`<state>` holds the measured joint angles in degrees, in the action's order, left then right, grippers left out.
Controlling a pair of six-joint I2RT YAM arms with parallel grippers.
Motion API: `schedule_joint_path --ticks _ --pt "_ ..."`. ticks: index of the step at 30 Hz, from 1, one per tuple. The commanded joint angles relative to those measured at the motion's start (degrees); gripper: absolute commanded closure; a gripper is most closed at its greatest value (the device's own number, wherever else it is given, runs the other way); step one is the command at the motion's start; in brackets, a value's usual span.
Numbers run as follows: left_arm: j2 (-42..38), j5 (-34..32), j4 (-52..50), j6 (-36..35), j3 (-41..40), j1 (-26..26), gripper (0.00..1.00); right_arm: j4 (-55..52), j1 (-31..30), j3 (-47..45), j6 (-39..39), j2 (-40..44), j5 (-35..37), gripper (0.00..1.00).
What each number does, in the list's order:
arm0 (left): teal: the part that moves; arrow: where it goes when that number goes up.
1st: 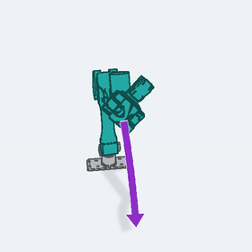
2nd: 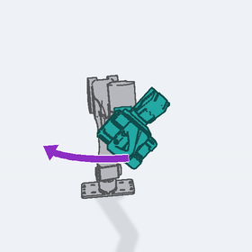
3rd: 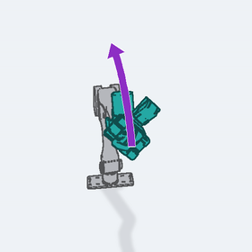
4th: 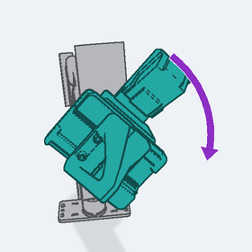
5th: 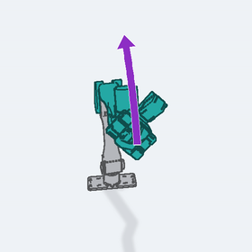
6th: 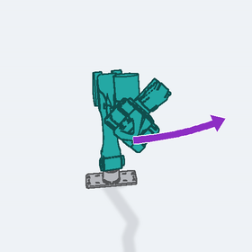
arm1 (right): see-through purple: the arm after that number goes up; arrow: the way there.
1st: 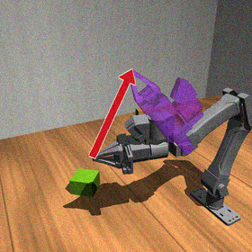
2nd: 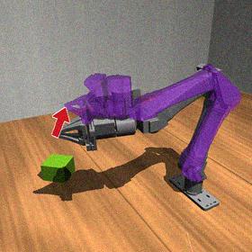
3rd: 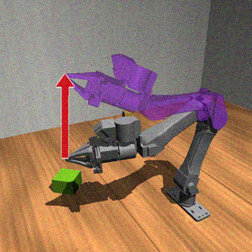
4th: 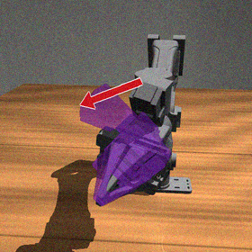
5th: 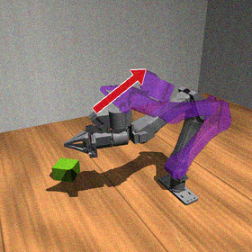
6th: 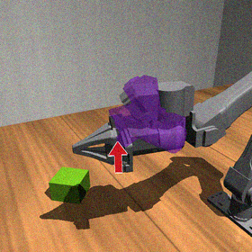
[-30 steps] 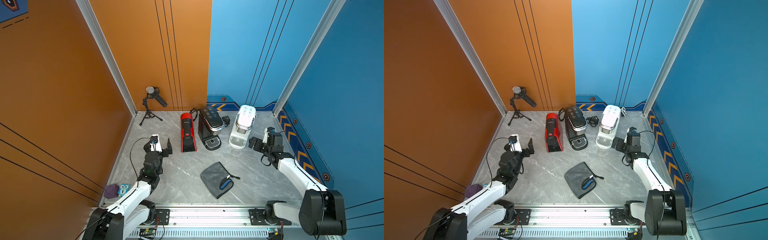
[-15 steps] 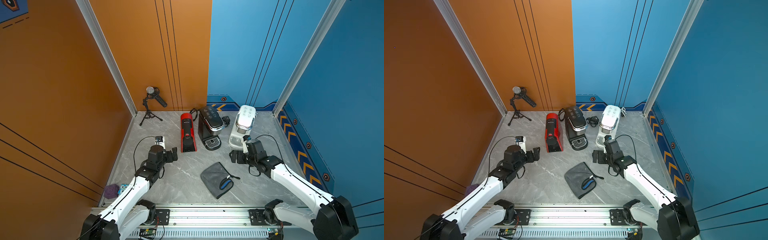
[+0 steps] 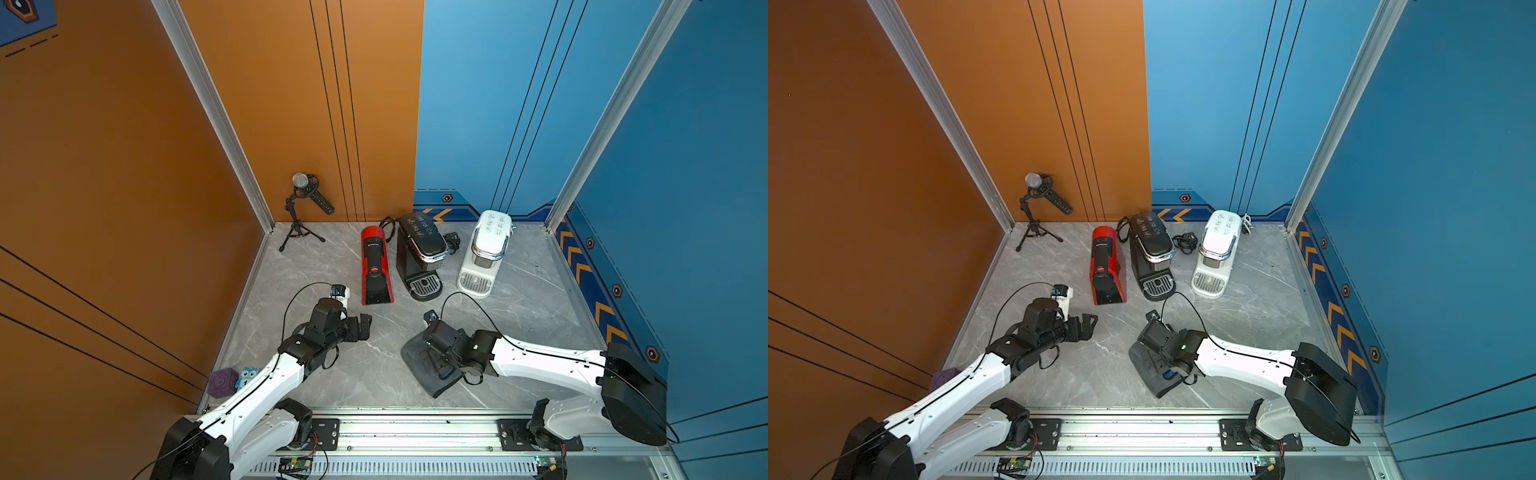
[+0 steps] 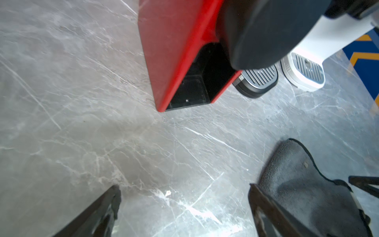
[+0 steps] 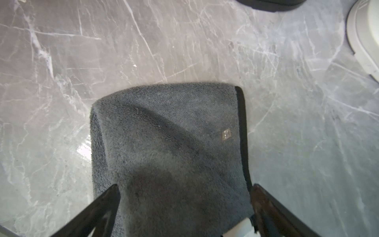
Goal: Wipe the surface of a coffee machine
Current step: Pick up the cleaning item at the center of the board.
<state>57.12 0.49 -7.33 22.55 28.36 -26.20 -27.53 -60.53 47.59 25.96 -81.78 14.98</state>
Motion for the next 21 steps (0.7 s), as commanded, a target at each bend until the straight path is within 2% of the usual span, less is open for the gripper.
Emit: schedule_joint_path --ticks 1,7,10,12,14,21 --pt "3.1 -1.5 -1.5 -1.0 2.9 -3.1 0.02 -3.3 -1.9 3.1 -1.0 -2.0 5.5 0.00" --pt "8.6 -7.9 -1.5 -2.1 6.5 -8.6 0.02 -2.5 -3.8 4.1 -3.2 -4.8 1.5 0.00" --pt "8.1 -11.7 -1.7 3.8 5.4 -7.1 0.02 -0.3 -4.6 2.9 -3.8 -5.6 -2.6 0.00" --pt "6.6 -9.6 -0.3 7.2 3.5 -4.6 0.02 1.0 -5.1 1.9 -3.6 -6.1 -4.3 0.00" --pt "4.9 -7.9 2.1 7.7 1.5 -3.2 0.02 2.0 -5.2 1.3 -3.2 -6.9 -5.9 0.00" --pt "2.6 -8.1 1.0 6.7 1.3 -2.7 0.02 3.8 -5.4 0.8 -2.5 -12.9 -6.4 0.00"
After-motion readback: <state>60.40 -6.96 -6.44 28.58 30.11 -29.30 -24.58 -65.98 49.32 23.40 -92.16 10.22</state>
